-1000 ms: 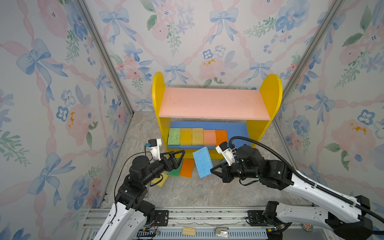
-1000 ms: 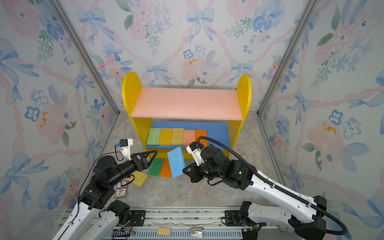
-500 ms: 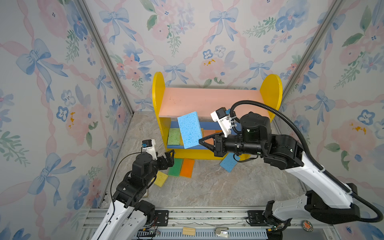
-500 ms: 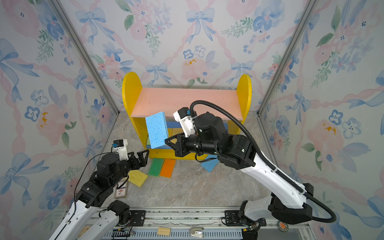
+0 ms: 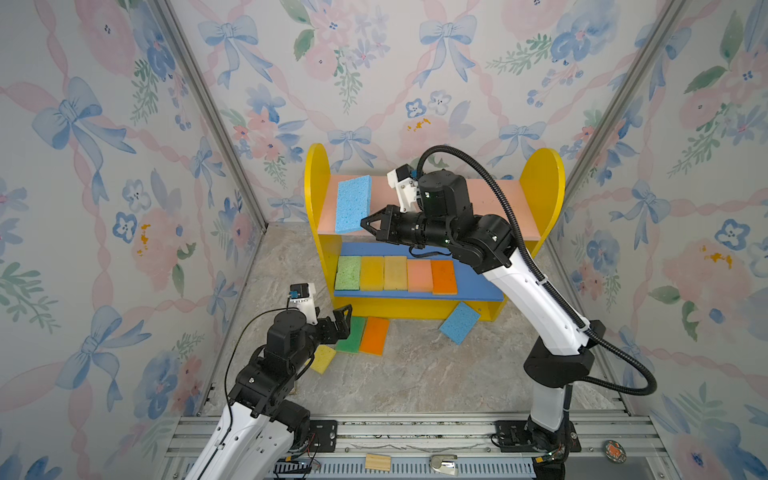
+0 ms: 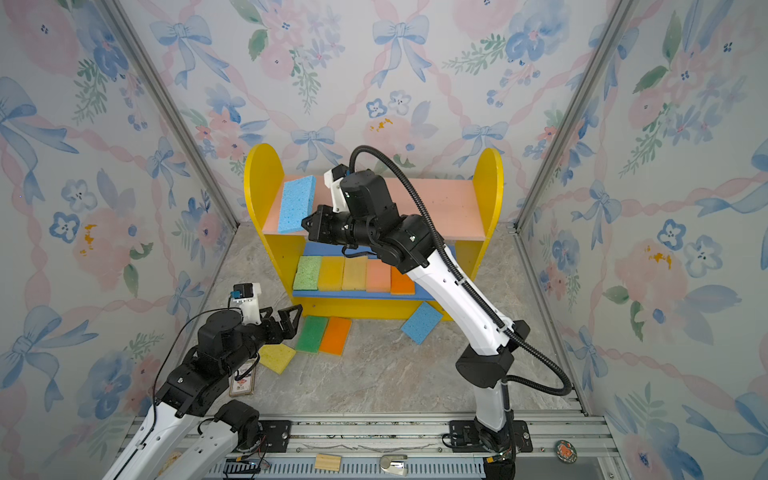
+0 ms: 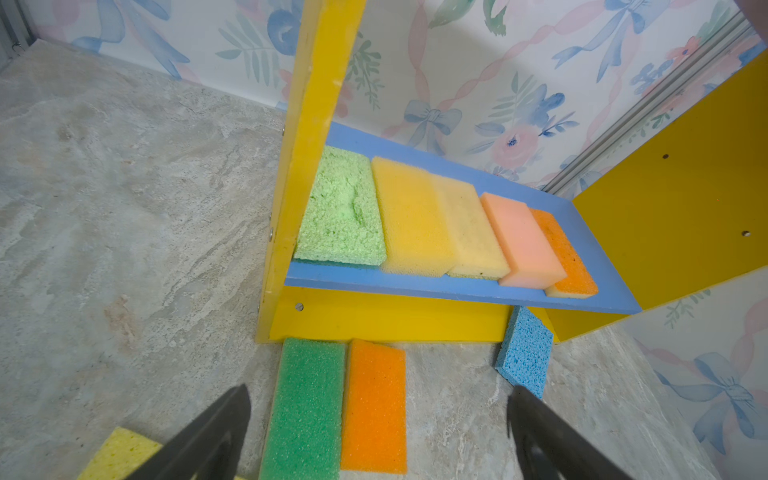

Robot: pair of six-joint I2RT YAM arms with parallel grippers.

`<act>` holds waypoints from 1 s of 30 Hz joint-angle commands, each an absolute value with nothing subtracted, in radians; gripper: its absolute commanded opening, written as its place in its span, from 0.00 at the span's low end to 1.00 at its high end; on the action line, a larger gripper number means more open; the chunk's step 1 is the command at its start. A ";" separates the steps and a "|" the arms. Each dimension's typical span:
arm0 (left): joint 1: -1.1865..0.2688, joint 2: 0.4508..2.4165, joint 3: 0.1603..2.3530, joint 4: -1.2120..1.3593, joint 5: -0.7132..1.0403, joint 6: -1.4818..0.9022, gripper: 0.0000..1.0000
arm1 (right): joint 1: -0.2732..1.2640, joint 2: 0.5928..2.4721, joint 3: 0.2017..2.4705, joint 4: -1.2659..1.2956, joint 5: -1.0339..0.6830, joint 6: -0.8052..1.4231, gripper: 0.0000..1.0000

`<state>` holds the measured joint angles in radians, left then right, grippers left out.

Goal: Place and organize the cleaning sponges onto the shelf
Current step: 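Raise the blue sponge with the right gripper up to the pink top shelf, then lower the blue sponge onto the pink top shelf beside the yellow side panel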

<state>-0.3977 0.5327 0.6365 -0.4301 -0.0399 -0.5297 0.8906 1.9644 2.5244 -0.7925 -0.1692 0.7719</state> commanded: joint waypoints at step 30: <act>-0.392 0.499 0.620 -0.392 0.015 -0.496 0.98 | 0.850 2.080 2.629 -0.932 -0.151 0.802 0.59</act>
<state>-0.3977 0.5049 0.6308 -0.4129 0.0010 -0.5224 0.8703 2.0705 2.6244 -0.7727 -0.1974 0.8577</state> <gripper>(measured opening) 0.979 0.584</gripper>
